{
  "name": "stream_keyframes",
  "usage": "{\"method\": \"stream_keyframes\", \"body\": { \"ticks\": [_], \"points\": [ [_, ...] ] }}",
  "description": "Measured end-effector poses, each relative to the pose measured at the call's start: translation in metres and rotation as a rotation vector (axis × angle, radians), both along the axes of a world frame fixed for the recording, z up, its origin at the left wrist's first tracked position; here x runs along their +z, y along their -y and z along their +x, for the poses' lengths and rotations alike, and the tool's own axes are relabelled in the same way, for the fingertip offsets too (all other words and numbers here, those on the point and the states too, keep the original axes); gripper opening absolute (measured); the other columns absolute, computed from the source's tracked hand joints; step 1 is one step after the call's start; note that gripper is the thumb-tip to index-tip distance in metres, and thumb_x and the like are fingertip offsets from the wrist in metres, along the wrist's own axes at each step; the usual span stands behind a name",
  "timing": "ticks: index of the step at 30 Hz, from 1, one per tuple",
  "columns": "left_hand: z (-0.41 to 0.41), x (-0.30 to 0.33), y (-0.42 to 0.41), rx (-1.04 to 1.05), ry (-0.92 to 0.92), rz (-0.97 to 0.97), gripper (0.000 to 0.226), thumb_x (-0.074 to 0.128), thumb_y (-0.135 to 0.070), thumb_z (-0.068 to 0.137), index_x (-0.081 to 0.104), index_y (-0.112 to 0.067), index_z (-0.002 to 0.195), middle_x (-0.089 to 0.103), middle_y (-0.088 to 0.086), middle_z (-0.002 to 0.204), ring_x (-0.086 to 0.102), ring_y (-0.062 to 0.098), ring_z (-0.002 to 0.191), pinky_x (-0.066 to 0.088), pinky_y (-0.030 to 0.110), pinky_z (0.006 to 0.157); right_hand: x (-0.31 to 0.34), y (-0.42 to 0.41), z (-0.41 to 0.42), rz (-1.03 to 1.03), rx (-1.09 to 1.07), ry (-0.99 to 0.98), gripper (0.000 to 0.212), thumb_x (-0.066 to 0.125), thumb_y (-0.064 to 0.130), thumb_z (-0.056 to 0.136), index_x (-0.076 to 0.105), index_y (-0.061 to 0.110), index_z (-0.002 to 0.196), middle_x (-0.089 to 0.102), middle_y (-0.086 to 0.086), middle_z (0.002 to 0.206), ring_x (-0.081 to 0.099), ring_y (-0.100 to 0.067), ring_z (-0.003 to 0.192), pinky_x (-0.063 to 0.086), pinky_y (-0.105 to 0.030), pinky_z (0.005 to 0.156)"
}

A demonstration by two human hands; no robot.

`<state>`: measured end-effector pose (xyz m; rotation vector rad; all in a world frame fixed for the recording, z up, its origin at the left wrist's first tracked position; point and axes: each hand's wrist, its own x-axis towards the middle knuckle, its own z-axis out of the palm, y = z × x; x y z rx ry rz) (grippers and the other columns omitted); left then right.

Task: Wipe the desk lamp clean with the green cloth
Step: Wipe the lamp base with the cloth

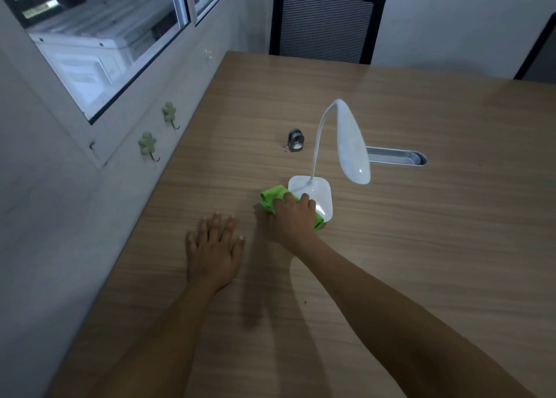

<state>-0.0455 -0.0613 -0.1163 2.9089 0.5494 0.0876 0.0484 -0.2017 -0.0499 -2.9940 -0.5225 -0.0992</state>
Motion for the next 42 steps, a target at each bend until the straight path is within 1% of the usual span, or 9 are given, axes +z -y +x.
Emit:
{"method": "stream_keyframes", "body": {
  "ticks": [5,8,12,14,16,20,28,34,42],
  "points": [
    [0.000,0.000,-0.001,-0.001,0.001,0.007,0.061,0.019,-0.055,0.088,0.031,-0.035,0.144,0.030,0.000,0.157,0.023,0.029,0.145,0.018,0.055,0.113,0.014,0.012,0.010,0.063,-0.106,-0.074,0.022,0.057,0.013,0.083,0.061,0.008,0.105,0.056,-0.011,0.121,0.048,-0.039,0.106,0.036,-0.043,0.090],
    [0.000,-0.002,-0.001,-0.005,-0.014,0.015,0.061,0.017,-0.056,0.088,0.028,-0.035,0.145,0.027,0.000,0.158,0.020,0.029,0.146,0.016,0.055,0.114,0.014,0.018,0.013,0.049,-0.158,-0.070,0.024,0.054,0.014,0.086,0.060,0.008,0.109,0.052,-0.010,0.128,0.044,-0.039,0.111,0.035,-0.043,0.094],
    [0.000,-0.002,-0.001,0.000,0.007,0.028,0.061,0.018,-0.055,0.088,0.031,-0.035,0.144,0.031,0.001,0.156,0.025,0.030,0.144,0.019,0.055,0.112,0.015,0.003,-0.008,0.126,0.018,-0.073,0.043,0.033,0.032,0.085,0.065,0.004,0.095,0.061,-0.014,0.106,0.051,-0.041,0.096,0.039,-0.047,0.085],
    [0.000,-0.003,-0.001,0.000,0.002,0.026,0.061,0.017,-0.055,0.088,0.029,-0.035,0.145,0.029,0.001,0.157,0.023,0.029,0.145,0.018,0.055,0.113,0.017,0.005,-0.011,0.201,0.042,-0.009,0.032,0.043,0.027,0.083,0.065,0.004,0.087,0.063,-0.016,0.095,0.055,-0.042,0.084,0.038,-0.043,0.073],
    [0.000,-0.002,0.000,0.002,0.011,0.019,0.063,0.015,-0.056,0.088,0.029,-0.035,0.145,0.029,0.001,0.157,0.023,0.030,0.145,0.018,0.055,0.113,0.019,0.019,-0.002,0.194,0.022,0.018,0.022,0.053,0.021,0.081,0.064,0.007,0.095,0.064,-0.013,0.103,0.056,-0.041,0.086,0.037,-0.040,0.070],
    [0.001,-0.002,0.000,0.007,-0.011,0.022,0.065,0.012,-0.057,0.086,0.028,-0.035,0.145,0.027,0.001,0.158,0.021,0.029,0.146,0.017,0.055,0.114,0.007,0.065,0.009,0.218,-0.014,0.128,0.041,0.043,0.032,0.073,0.065,0.017,0.104,0.067,-0.009,0.110,0.057,-0.042,0.079,0.046,-0.042,0.068],
    [0.000,-0.001,0.000,0.003,-0.001,0.042,0.061,0.019,-0.055,0.087,0.035,-0.034,0.142,0.036,0.003,0.154,0.030,0.032,0.142,0.024,0.057,0.111,-0.009,0.087,-0.020,0.157,0.317,0.122,0.038,0.047,0.036,0.073,0.065,0.027,0.106,0.069,-0.001,0.109,0.060,-0.034,0.073,0.049,-0.039,0.062],
    [0.001,-0.001,0.000,0.003,0.004,0.055,0.060,0.022,-0.054,0.088,0.040,-0.032,0.140,0.042,0.005,0.150,0.035,0.034,0.139,0.027,0.058,0.109,0.003,0.097,-0.002,0.324,-0.216,0.099,0.044,0.044,0.031,0.076,0.062,0.017,0.114,0.063,-0.012,0.121,0.057,-0.044,0.088,0.047,-0.046,0.076],
    [0.001,-0.002,0.000,0.001,-0.009,0.048,0.063,0.016,-0.056,0.087,0.034,-0.033,0.143,0.035,0.005,0.154,0.028,0.033,0.143,0.021,0.057,0.112,-0.008,0.094,0.001,0.266,-0.261,-0.029,0.044,0.056,0.021,0.084,0.053,0.023,0.128,0.051,-0.012,0.134,0.050,-0.043,0.101,0.041,-0.045,0.086]
  ]
}}
